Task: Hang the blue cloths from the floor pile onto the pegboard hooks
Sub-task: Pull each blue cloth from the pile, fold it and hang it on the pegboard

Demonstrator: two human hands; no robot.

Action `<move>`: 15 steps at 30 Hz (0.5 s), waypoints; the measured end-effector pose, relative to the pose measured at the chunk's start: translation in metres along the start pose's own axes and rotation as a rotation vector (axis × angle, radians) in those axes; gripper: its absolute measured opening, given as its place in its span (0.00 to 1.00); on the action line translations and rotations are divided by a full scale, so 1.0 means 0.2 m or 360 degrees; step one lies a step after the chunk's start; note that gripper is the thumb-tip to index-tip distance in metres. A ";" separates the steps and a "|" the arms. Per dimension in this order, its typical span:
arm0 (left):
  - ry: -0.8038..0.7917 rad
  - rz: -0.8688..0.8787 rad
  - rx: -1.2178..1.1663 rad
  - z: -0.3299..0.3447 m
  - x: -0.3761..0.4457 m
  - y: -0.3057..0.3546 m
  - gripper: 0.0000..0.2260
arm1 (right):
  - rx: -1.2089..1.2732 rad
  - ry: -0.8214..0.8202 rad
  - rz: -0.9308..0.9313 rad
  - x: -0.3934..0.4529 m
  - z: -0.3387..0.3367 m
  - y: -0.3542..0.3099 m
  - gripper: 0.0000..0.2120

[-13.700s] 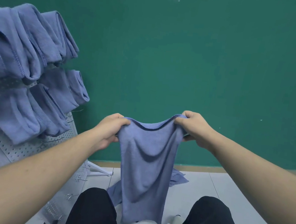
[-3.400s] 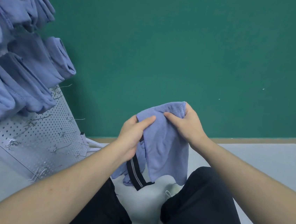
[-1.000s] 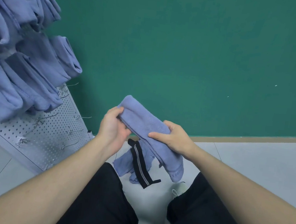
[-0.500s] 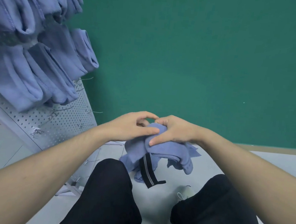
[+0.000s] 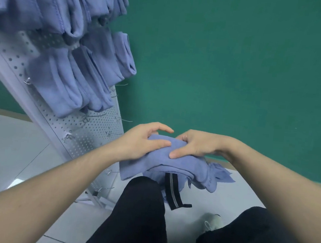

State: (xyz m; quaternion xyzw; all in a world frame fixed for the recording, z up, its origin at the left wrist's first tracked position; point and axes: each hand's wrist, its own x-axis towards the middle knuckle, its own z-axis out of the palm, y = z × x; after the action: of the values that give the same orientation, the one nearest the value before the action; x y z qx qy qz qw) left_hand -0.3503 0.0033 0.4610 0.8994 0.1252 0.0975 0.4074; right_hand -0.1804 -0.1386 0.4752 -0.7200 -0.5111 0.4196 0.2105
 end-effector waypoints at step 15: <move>0.0132 -0.0508 -0.0824 -0.25 -0.33 -0.30 0.16 | 0.0740 -0.0186 -0.0454 0.44 0.24 -0.24 0.11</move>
State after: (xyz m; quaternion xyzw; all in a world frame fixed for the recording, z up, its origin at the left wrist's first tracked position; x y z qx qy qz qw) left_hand -0.4351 0.0571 0.4435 0.7299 0.2526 0.0976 0.6276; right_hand -0.2348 -0.0449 0.4495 -0.5477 -0.5086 0.5326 0.3972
